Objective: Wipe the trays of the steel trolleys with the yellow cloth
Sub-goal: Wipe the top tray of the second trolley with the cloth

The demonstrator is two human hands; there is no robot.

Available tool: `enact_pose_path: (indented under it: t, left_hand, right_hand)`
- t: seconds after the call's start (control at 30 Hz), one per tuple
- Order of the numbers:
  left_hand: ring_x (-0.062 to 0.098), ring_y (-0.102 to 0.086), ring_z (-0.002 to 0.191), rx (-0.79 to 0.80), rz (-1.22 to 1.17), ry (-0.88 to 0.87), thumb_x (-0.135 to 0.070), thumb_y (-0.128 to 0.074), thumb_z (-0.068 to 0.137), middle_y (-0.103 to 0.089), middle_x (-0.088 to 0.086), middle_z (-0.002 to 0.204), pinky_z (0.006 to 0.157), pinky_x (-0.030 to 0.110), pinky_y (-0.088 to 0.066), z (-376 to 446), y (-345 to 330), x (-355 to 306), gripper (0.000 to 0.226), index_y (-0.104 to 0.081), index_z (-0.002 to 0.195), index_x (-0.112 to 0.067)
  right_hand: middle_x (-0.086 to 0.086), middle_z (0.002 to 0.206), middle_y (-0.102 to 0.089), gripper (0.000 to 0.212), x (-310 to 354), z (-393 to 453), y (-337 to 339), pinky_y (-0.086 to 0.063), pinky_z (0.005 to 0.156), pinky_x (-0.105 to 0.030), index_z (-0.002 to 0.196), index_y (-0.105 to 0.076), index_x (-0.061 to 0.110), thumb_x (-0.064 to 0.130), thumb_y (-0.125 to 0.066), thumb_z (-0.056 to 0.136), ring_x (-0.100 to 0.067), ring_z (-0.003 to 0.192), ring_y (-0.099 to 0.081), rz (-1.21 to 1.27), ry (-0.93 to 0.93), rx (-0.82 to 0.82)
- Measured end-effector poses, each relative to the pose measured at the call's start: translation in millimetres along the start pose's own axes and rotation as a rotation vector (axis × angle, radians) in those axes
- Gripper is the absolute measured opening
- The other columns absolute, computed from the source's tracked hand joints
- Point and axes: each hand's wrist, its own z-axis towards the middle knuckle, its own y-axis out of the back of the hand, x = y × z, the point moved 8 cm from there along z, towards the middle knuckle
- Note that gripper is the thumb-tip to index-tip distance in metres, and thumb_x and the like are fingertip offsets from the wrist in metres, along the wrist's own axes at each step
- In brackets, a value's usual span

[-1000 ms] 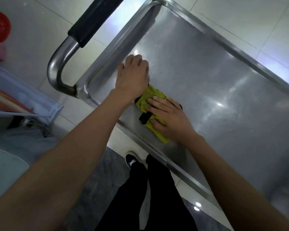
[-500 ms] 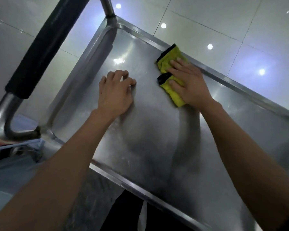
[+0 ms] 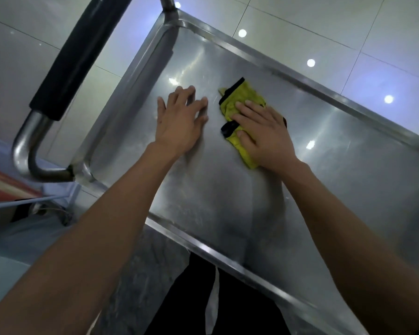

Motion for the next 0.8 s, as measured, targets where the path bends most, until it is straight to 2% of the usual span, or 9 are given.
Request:
enact_pose_path:
  t: [0.17,0.33,0.4,0.5,0.63,0.8]
  left_hand:
    - [0.035,-0.008,0.152,0.066,0.106,-0.043,-0.025,-0.04,0.103,-0.016,0.008,0.163,0.113,0.07,-0.017,-9.4,-11.4,0.5,0.05,-0.03,0.152,-0.027]
    - [0.034,-0.02,0.148,0.01,0.096,-0.151,-0.03,-0.044,0.101,-0.029,0.008,0.158,0.112,0.068,-0.021,-29.0,-9.3,-29.8,0.044,-0.041,0.144,-0.028]
    - [0.034,-0.018,0.149,0.039,0.107,-0.221,-0.032,-0.042,0.102,-0.027,0.008,0.159,0.113,0.068,-0.019,-40.5,-19.6,-45.3,0.043,-0.041,0.146,-0.029]
    - [0.037,-0.011,0.151,0.064,0.081,-0.206,-0.03,-0.037,0.105,-0.02,0.011,0.162,0.113,0.071,-0.015,-48.5,-30.6,-48.9,0.046,-0.036,0.15,-0.029]
    - [0.037,-0.007,0.152,0.057,0.108,-0.262,-0.042,-0.037,0.104,-0.017,0.008,0.163,0.111,0.074,-0.015,-55.2,-33.6,-56.5,0.049,-0.032,0.151,-0.032]
    - [0.032,0.002,0.154,0.095,0.152,-0.314,-0.059,-0.019,0.103,-0.003,0.001,0.168,0.114,0.073,-0.007,-61.2,-46.0,-55.7,0.056,-0.015,0.157,-0.042]
  right_hand:
    - [0.008,0.157,-0.04,0.044,62.7,-64.0,-30.1,-0.019,0.122,-0.045,0.142,-0.055,0.027,0.037,-0.046,0.1,-0.013,0.149,-0.029,-0.025,0.098,0.014]
    - [0.008,0.155,-0.042,0.041,116.4,-120.0,-56.7,-0.022,0.12,-0.048,0.138,-0.06,0.026,0.036,-0.046,0.101,-0.014,0.149,-0.03,0.008,0.165,-0.003]
    - [0.007,0.154,-0.044,0.039,133.7,-137.2,-64.2,-0.022,0.12,-0.049,0.136,-0.062,0.027,0.034,-0.049,0.1,-0.015,0.148,-0.032,0.045,0.18,0.01]
    - [0.006,0.153,-0.047,0.038,156.0,-161.2,-72.6,-0.024,0.119,-0.051,0.134,-0.064,0.027,0.03,-0.052,0.098,-0.016,0.147,-0.034,0.11,0.215,0.032]
    - [0.006,0.153,-0.047,0.038,167.7,-184.6,-78.5,-0.022,0.119,-0.049,0.135,-0.063,0.027,0.031,-0.053,0.098,-0.015,0.148,-0.032,0.11,0.257,0.04]
    - [0.007,0.155,-0.042,0.039,143.8,-180.1,-71.9,-0.023,0.12,-0.047,0.139,-0.059,0.027,0.036,-0.05,0.102,-0.013,0.15,-0.027,0.084,0.3,0.087]
